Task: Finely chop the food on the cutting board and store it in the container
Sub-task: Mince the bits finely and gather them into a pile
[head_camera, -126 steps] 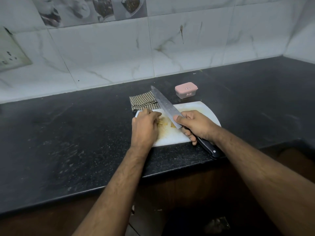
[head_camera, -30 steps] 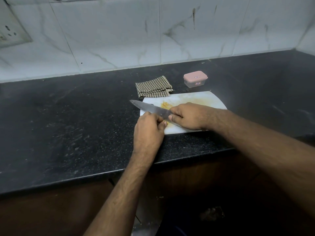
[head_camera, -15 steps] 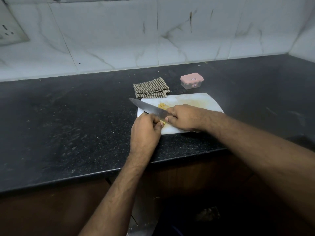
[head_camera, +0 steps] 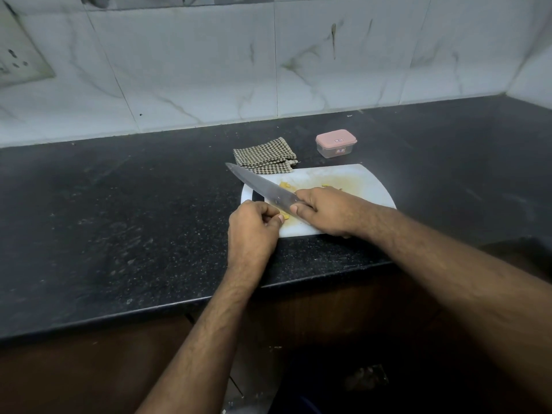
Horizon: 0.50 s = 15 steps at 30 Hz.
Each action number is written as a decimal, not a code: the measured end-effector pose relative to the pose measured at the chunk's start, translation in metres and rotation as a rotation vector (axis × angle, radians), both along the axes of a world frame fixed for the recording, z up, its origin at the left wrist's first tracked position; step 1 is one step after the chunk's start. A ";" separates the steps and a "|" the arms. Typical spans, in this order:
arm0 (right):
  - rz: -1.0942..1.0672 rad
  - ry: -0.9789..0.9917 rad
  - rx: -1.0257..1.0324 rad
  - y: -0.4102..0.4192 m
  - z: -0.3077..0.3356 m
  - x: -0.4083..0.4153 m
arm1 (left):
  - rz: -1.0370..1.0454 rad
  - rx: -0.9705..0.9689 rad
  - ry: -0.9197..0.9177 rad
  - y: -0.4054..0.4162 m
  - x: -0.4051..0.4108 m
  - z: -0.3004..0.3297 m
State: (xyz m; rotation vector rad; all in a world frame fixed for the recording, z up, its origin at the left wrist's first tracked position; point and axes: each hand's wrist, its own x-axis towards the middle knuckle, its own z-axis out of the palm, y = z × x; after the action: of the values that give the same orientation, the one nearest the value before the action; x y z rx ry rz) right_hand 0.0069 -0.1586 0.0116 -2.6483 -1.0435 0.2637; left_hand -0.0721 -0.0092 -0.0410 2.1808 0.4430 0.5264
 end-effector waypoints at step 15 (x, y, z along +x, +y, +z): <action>0.047 0.026 -0.065 0.005 0.000 0.010 | 0.018 -0.046 0.002 0.003 0.002 -0.001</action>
State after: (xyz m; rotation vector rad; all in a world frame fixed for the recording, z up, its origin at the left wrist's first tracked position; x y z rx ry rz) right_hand 0.0174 -0.1535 0.0113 -2.6730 -1.1081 0.3463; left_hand -0.0705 -0.0067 -0.0424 2.1349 0.4722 0.5195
